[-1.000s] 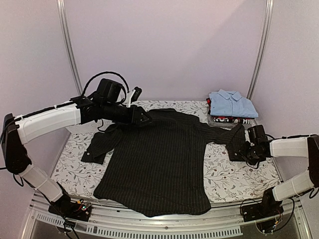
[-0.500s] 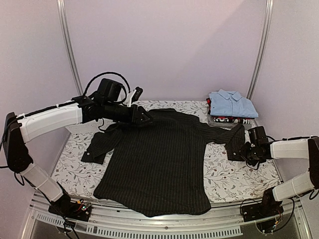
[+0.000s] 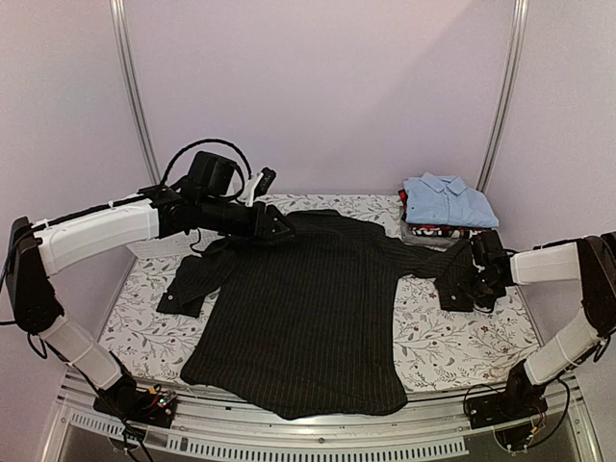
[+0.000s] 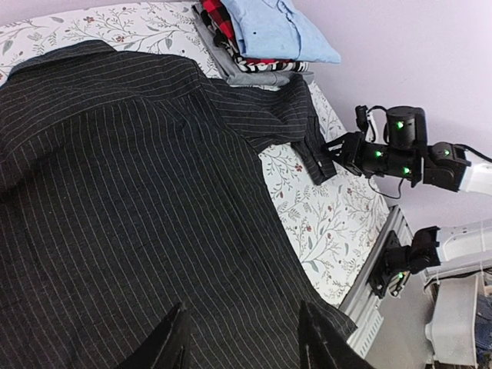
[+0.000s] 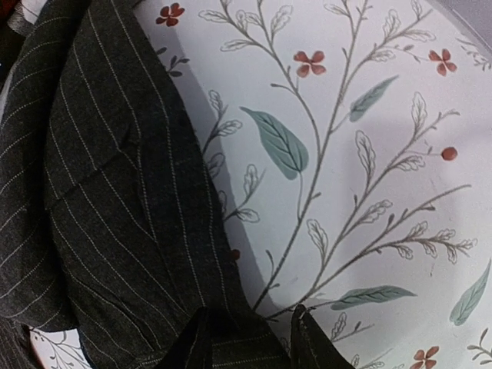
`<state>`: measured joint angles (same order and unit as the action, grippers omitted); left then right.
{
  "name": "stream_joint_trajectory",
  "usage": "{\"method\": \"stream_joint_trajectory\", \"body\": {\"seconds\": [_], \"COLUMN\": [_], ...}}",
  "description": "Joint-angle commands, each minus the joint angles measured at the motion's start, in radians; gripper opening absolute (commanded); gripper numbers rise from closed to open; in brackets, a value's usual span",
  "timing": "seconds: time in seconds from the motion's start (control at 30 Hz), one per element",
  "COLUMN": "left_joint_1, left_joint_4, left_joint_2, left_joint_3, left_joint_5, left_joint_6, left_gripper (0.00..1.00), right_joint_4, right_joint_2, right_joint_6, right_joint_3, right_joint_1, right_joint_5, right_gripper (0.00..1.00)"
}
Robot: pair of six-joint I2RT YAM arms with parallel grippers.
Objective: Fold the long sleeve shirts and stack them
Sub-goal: Pick up the sleeve from the corner of the board.
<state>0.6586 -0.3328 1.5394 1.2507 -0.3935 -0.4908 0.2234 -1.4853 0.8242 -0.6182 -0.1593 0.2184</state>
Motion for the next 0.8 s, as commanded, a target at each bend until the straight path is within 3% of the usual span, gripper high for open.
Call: {"method": "stream_joint_trajectory", "body": {"seconds": [0.0, 0.2, 0.4, 0.57, 0.77], "left_joint_1": [-0.014, -0.020, -0.030, -0.038, -0.044], "left_joint_4": [0.022, 0.002, -0.003, -0.010, -0.020], "left_joint_2": [-0.011, -0.019, -0.034, -0.038, -0.041], "left_joint_3": [0.018, 0.028, 0.017, 0.012, 0.017], "left_joint_5": [-0.010, -0.002, 0.007, 0.005, 0.007], "left_joint_6": [-0.002, 0.012, 0.010, 0.011, 0.012], "left_gripper": [0.47, 0.47, 0.47, 0.47, 0.47], "right_joint_4": [0.071, 0.129, 0.284, 0.355, 0.397], "right_joint_2": [-0.088, -0.019, 0.134, 0.215, 0.195], "right_joint_6": [-0.007, -0.018, -0.085, -0.199, -0.292], "right_joint_3": [-0.013, -0.045, -0.197, -0.353, -0.508], "right_joint_1": [-0.025, -0.028, -0.029, -0.045, -0.191], "right_joint_5": [-0.031, 0.025, 0.161, 0.188, 0.220], "right_gripper": [0.28, 0.00, 0.00, 0.00, 0.00]}}
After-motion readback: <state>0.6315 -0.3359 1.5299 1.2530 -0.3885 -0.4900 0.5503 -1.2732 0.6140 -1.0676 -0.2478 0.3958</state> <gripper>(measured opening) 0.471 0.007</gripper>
